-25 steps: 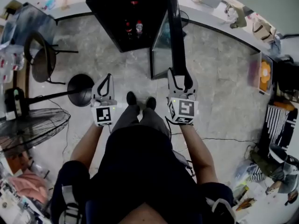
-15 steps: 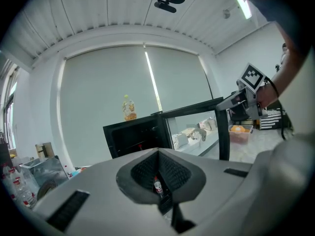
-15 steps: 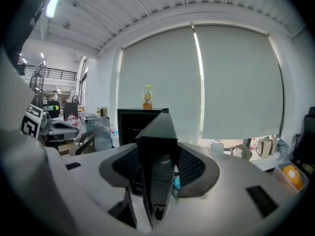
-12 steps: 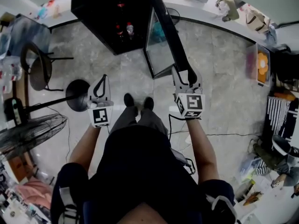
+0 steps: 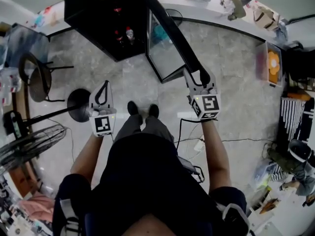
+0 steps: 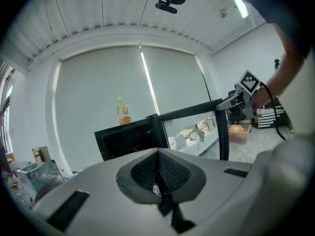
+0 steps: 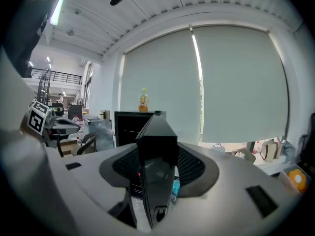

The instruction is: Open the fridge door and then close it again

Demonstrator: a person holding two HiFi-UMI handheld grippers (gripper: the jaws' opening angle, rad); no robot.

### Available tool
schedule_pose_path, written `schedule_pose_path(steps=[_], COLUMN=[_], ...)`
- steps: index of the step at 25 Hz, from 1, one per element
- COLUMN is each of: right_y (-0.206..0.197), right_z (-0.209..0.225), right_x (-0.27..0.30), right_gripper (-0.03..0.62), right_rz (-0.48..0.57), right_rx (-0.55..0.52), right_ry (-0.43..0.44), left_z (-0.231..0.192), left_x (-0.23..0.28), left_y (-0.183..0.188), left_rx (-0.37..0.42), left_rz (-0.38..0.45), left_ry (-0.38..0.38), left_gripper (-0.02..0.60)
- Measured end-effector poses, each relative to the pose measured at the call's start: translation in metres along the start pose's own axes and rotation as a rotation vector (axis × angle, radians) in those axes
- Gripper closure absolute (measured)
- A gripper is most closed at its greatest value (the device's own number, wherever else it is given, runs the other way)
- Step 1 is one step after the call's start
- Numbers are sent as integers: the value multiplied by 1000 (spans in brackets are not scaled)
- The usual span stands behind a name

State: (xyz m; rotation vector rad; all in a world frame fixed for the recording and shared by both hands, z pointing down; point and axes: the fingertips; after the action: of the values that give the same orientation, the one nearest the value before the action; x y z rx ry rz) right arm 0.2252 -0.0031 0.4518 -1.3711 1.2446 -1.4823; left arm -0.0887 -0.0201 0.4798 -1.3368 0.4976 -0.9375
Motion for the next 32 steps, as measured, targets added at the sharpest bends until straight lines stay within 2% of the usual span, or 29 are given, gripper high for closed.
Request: schedule_pose_path(steps=[12,32], right_y=[2,6], right_z=[55,141], right_x=[7,35], right_gripper=[367,358], right_rz=[7,4], right_rx=[-15,-12], right_ry=[25,-26], left_z=[11,39], left_x=[12,46], left_y=[11,25], left_rx=[17,22], left_rz=[0,6], left_ry=[-13,-71], left_gripper=[560,559])
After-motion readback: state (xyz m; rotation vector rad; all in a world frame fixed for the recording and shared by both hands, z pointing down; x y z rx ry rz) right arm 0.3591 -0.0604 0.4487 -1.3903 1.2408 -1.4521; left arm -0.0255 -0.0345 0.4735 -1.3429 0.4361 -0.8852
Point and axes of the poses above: the fingertips, and each gripper's own axes: x forward along the fingers, z to its right, y out of its top, and after that the axes turned 4 degrees about -y, right-handed
